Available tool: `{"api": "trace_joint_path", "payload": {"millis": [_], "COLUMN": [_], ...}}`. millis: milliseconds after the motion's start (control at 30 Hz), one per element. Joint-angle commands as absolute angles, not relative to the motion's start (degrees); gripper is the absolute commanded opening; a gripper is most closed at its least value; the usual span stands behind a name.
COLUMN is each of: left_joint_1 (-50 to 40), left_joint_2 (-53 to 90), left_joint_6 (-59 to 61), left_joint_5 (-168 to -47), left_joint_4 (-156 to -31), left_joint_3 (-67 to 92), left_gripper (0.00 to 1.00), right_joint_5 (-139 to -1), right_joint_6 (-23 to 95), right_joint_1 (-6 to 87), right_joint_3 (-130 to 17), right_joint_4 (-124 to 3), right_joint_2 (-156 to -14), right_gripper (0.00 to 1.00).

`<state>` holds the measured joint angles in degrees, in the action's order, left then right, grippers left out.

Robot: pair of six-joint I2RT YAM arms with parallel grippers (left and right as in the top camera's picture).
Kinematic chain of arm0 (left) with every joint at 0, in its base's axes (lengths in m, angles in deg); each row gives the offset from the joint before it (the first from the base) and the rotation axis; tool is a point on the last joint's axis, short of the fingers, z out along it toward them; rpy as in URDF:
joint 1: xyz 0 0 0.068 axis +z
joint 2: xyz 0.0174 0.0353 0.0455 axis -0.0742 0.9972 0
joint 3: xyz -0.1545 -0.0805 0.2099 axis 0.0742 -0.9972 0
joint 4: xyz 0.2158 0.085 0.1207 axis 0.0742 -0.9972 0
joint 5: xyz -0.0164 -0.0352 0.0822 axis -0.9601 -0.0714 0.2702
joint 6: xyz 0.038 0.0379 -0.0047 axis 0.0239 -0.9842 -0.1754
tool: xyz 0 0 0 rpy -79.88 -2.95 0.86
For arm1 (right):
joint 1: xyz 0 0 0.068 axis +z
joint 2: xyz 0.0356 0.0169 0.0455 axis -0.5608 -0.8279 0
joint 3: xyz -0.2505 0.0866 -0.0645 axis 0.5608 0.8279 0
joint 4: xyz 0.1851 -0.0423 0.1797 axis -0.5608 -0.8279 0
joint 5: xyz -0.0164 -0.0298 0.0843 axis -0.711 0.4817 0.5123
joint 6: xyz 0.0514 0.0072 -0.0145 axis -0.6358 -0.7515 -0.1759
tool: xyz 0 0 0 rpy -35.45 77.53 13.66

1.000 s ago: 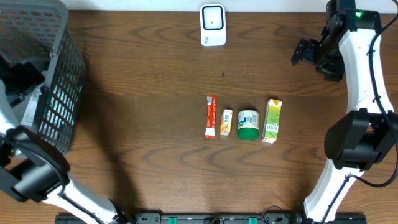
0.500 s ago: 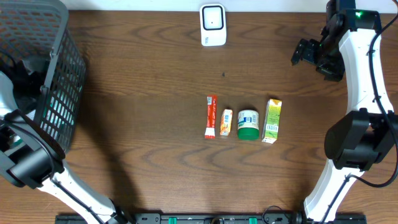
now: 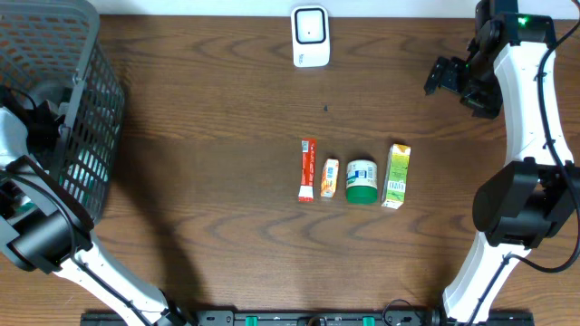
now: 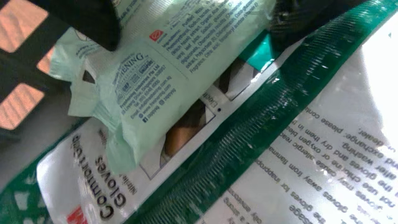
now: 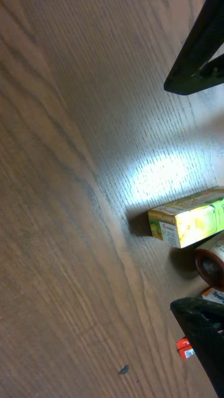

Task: Scan the item barcode
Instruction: 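Withdraw the left gripper to the basket and the right arm to upper right, then reach the left gripper into the basket and grasp the green wipes pack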

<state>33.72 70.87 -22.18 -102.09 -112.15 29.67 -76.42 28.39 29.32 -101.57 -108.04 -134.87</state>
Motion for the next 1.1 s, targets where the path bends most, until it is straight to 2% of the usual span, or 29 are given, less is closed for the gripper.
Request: {"api": "trace_joint_path", "payload": {"millis": [0, 167, 333, 367, 800, 967, 1000, 1033, 1067], "left_joint_1": [33.48, 33.72, 34.12, 34.33, 38.14, 37.83, 37.5, 37.11, 36.76], "left_joint_2": [71.81, 71.07, 69.43, 68.82, 53.73, 46.22, 45.34, 44.93, 44.95], "left_joint_6": [-22.55, -22.53, -22.48, -22.48, -17.81, -15.2, -15.23, -15.34, -15.49], "left_joint_5": [-114.03, -124.01, -124.06, -124.06, -123.6, -112.91, -110.27, -107.75, -106.0], "left_joint_4": [-113.24, -113.37, -113.39, -113.37, -107.38, -106.7, -107.29, -108.13, -108.8], "left_joint_3": [28.1, 28.21, 29.41, 29.8, 32.64, 32.6, 32.6, 32.6, 32.58], "left_gripper": [0.62, 0.48, 0.19, 0.07, 0.07, 0.07, 0.15, 0.3, 0.5], "right_joint_5": [-76.42, -76.42, -76.42, -76.42, -76.42, -76.42, -76.42, -76.42, -76.42], "right_joint_6": [29.13, 29.13, 29.13, 29.13, 29.13, 29.13, 29.13, 29.13, 29.13], "right_joint_1": [29.32, 29.34, 29.32, 29.32, 29.32, 29.32, 29.32, 29.32, 29.32], "right_joint_3": [-102.4, -102.4, -102.4, -102.4, -102.4, -102.4, -102.4, -102.4, -102.4], "right_joint_4": [-108.06, -108.06, -108.06, -108.06, -108.06, -108.06, -108.06, -108.06, -108.06], "right_joint_2": [-133.63, -133.63, -133.63, -133.63, -133.63, -133.63, -133.63, -133.63, -133.63], "right_gripper": [0.99, 0.99, 0.99, 0.99, 0.99, 0.99, 0.99, 0.99, 0.99]}}
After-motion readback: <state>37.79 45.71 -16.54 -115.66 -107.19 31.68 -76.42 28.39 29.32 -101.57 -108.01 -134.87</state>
